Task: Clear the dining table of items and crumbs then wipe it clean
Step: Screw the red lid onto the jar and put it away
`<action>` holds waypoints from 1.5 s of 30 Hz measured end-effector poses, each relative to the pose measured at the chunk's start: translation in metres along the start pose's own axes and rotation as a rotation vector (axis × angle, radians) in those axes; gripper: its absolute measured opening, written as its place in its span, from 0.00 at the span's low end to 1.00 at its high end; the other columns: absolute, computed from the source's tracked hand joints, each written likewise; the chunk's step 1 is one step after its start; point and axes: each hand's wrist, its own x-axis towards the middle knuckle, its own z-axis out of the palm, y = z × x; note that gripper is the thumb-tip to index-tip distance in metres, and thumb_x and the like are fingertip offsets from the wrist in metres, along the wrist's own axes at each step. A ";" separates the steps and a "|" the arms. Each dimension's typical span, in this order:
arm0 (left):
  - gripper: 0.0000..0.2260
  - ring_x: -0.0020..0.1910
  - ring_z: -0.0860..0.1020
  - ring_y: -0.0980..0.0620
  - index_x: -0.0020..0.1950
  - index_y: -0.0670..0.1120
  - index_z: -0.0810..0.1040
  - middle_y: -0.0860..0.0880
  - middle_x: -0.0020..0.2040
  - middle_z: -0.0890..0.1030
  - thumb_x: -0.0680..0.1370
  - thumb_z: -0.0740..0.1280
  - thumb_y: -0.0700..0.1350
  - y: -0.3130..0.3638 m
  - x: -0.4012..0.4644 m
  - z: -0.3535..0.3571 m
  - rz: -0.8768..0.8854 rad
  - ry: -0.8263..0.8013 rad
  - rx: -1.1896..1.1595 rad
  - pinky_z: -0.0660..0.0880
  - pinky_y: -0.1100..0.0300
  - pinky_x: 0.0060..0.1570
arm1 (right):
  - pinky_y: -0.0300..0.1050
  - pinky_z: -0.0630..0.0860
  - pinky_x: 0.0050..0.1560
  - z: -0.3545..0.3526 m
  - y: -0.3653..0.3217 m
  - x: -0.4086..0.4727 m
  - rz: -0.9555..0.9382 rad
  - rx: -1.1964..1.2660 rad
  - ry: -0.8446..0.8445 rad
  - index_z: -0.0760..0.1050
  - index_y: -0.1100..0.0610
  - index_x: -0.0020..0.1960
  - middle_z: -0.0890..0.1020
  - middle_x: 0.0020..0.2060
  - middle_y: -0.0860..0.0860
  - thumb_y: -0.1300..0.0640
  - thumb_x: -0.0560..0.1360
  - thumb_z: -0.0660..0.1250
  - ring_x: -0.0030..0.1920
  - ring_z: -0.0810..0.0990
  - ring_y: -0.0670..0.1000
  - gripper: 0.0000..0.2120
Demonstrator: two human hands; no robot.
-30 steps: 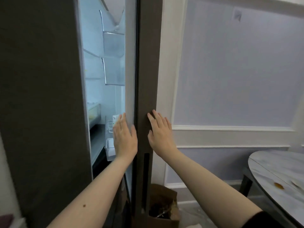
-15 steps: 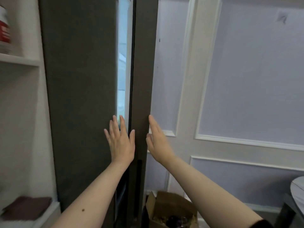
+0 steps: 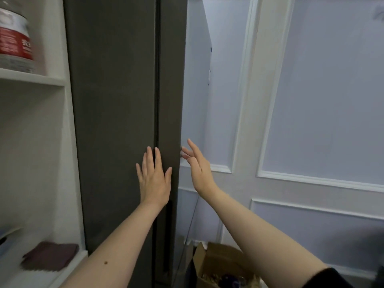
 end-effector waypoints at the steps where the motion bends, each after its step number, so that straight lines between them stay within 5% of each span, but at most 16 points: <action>1: 0.30 0.77 0.44 0.46 0.77 0.45 0.43 0.45 0.78 0.43 0.81 0.54 0.53 0.001 -0.001 0.000 -0.009 -0.005 0.001 0.43 0.47 0.74 | 0.26 0.66 0.61 0.001 0.000 0.000 0.007 0.005 -0.006 0.58 0.54 0.75 0.72 0.68 0.52 0.61 0.82 0.50 0.66 0.71 0.45 0.21; 13: 0.36 0.77 0.45 0.44 0.77 0.43 0.40 0.43 0.78 0.43 0.79 0.61 0.48 0.028 -0.018 0.002 -0.062 -0.092 -0.097 0.45 0.46 0.74 | 0.37 0.65 0.62 -0.018 -0.008 -0.029 0.138 -0.101 -0.021 0.61 0.54 0.73 0.71 0.67 0.51 0.55 0.81 0.55 0.63 0.70 0.44 0.21; 18: 0.40 0.77 0.46 0.43 0.77 0.41 0.42 0.42 0.78 0.44 0.75 0.66 0.42 0.073 -0.044 0.016 -0.010 -0.155 -0.131 0.45 0.45 0.74 | 0.25 0.67 0.50 -0.072 -0.004 -0.066 0.230 -0.192 0.049 0.61 0.57 0.73 0.72 0.64 0.54 0.55 0.81 0.55 0.57 0.71 0.45 0.21; 23: 0.39 0.77 0.46 0.44 0.77 0.42 0.44 0.45 0.78 0.47 0.75 0.67 0.43 0.154 -0.076 0.031 0.135 -0.261 -0.206 0.44 0.48 0.74 | 0.28 0.65 0.51 -0.153 -0.015 -0.118 0.277 -0.302 0.184 0.61 0.56 0.73 0.71 0.63 0.51 0.52 0.82 0.54 0.58 0.70 0.44 0.21; 28: 0.32 0.74 0.56 0.41 0.75 0.40 0.54 0.41 0.75 0.55 0.75 0.65 0.42 0.263 -0.129 0.043 0.239 -0.420 -0.370 0.55 0.50 0.73 | 0.38 0.65 0.58 -0.257 -0.033 -0.193 0.343 -0.428 0.368 0.63 0.55 0.71 0.71 0.66 0.50 0.50 0.81 0.55 0.58 0.71 0.45 0.21; 45: 0.28 0.71 0.60 0.45 0.74 0.42 0.58 0.44 0.74 0.55 0.76 0.64 0.43 0.602 -0.429 0.022 0.512 -0.862 -0.769 0.63 0.54 0.67 | 0.37 0.66 0.56 -0.542 -0.130 -0.532 0.661 -0.760 0.799 0.62 0.56 0.71 0.69 0.68 0.51 0.50 0.81 0.55 0.58 0.72 0.46 0.20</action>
